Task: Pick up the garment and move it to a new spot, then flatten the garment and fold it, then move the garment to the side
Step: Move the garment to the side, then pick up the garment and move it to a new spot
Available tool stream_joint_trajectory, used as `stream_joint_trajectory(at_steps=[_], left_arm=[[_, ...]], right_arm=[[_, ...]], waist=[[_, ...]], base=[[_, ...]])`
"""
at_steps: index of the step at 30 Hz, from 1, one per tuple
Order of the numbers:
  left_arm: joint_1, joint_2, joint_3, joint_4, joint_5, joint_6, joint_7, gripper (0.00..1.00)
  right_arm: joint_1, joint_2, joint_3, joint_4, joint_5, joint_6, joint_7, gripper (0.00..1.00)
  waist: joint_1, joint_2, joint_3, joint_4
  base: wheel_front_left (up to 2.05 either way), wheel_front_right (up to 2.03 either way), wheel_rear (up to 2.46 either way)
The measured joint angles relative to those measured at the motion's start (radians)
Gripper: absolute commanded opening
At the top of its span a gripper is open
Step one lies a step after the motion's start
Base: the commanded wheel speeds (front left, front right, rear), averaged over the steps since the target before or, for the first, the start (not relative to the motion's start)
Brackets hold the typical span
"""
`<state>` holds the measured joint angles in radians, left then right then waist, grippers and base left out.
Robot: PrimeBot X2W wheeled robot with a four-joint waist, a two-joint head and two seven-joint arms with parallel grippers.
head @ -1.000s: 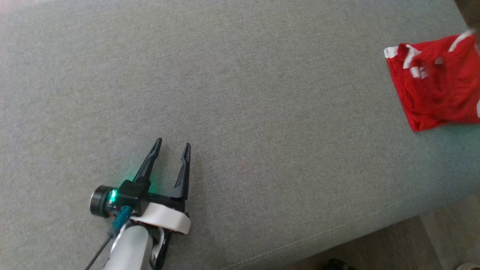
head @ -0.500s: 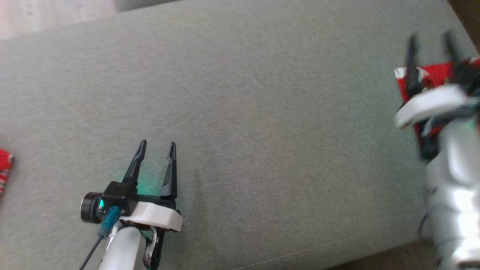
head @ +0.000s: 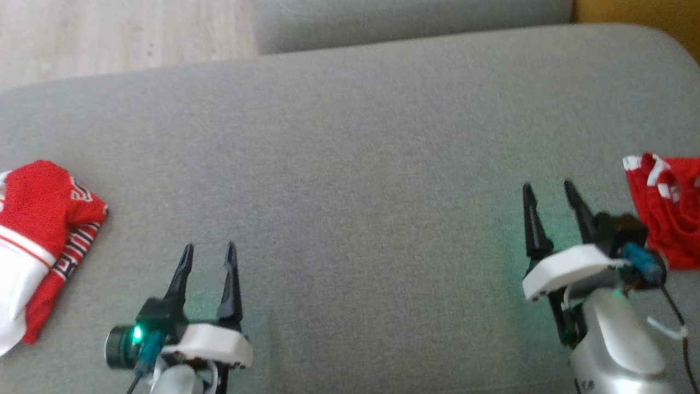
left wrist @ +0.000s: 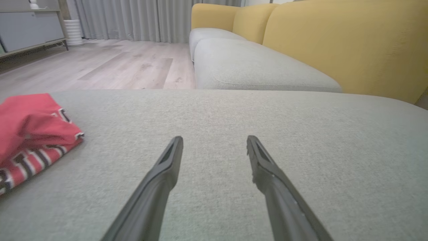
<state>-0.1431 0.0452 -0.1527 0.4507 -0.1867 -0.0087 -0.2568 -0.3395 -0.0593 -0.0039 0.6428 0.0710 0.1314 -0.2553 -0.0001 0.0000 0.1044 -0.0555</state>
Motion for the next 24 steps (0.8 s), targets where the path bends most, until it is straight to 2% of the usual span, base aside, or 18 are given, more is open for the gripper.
stream_joint_trajectory(at_steps=[12,20,24], left_arm=[[0.118,0.000,0.053,0.011,-0.016,0.019,0.000,1.00],[0.129,0.000,0.051,0.003,-0.017,0.020,0.000,1.00],[0.129,0.000,0.050,-0.001,-0.033,0.028,0.000,1.00]], right_arm=[[0.106,0.004,0.047,0.012,0.073,0.000,0.000,1.00],[0.107,0.004,0.059,0.015,0.079,0.000,0.000,1.00],[0.109,0.004,0.069,0.017,0.079,0.000,0.000,1.00]], waist=[[-0.0001,0.0000,-0.103,0.029],[0.0001,0.0000,-0.109,0.046],[0.0001,0.0000,-0.106,0.075]], base=[[0.00,0.00,0.00],[0.00,0.00,0.00],[0.00,0.00,0.00]])
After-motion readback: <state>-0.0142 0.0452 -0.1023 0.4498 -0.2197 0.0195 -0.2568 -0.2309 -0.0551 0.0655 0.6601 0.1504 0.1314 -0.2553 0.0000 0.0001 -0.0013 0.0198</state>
